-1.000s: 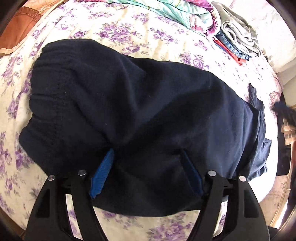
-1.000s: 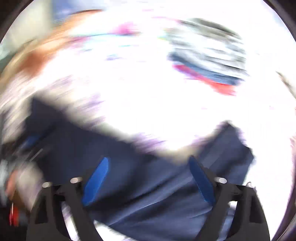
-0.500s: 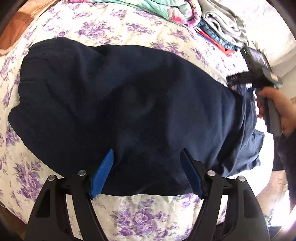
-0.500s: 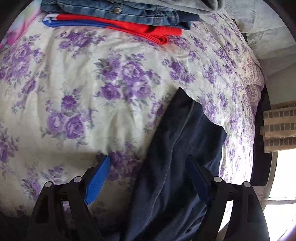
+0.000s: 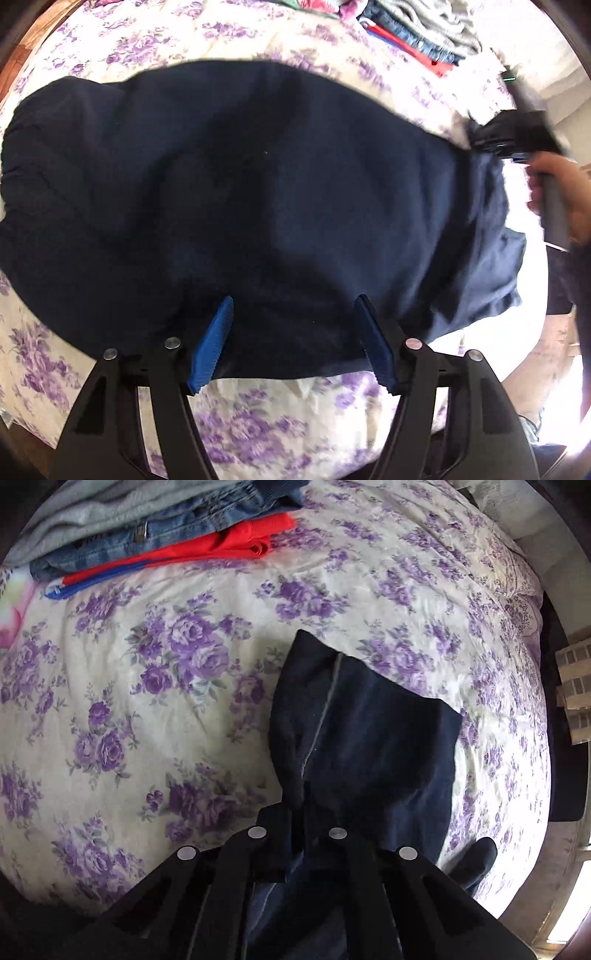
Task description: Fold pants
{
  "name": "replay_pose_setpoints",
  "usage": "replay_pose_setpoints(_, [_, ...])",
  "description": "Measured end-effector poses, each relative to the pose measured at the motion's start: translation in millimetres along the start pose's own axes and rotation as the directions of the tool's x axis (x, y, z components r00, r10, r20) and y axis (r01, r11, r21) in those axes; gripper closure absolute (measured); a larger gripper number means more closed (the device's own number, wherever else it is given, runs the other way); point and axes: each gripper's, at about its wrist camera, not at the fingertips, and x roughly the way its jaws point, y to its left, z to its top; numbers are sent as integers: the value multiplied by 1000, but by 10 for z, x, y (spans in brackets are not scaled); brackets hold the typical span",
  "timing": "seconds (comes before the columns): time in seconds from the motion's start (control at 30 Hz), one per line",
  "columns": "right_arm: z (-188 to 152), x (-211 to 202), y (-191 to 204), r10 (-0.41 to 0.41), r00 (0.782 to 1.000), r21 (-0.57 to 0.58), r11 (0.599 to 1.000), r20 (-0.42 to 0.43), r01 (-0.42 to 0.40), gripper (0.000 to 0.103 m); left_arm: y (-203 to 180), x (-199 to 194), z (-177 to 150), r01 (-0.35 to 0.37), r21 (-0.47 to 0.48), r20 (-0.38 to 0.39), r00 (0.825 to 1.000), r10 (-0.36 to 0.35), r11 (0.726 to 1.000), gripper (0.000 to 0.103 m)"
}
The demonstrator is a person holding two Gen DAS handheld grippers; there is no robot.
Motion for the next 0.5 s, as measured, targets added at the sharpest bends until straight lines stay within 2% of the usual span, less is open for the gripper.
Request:
replay_pose_setpoints(0.07, [-155,-223,-285,81,995,30,996,66,-83,99,-47,7,3,-14,15,6,1000,14,1000,38])
replay_pose_setpoints(0.17, [-629,-537,-933,233,960,110,962,154,-251,99,-78,10,-1,-17,35,3,1000,17,999,38])
replay_pose_setpoints(0.27, [-1290,-695,-1510,264,942,186,935,208,-303,99,-99,7,-13,-16,47,-1,1000,16,999,38])
replay_pose_setpoints(0.33, [-1712,-571,-1823,253,945,255,919,208,-302,99,-124,14,-13,-24,58,-5,1000,24,998,38])
replay_pose_setpoints(0.4, [-2036,-249,-2051,285,935,337,877,209,-343,99,-187,45,-6,-37,69,-11,999,38,997,38])
replay_pose_setpoints(0.43, [-2163,-33,-2106,315,927,382,847,202,-371,99,-210,64,-3,-43,75,-15,999,44,996,37])
replay_pose_setpoints(0.5, [-2329,369,-2184,401,888,460,759,226,-460,99,-261,105,8,-53,86,-19,998,55,995,36])
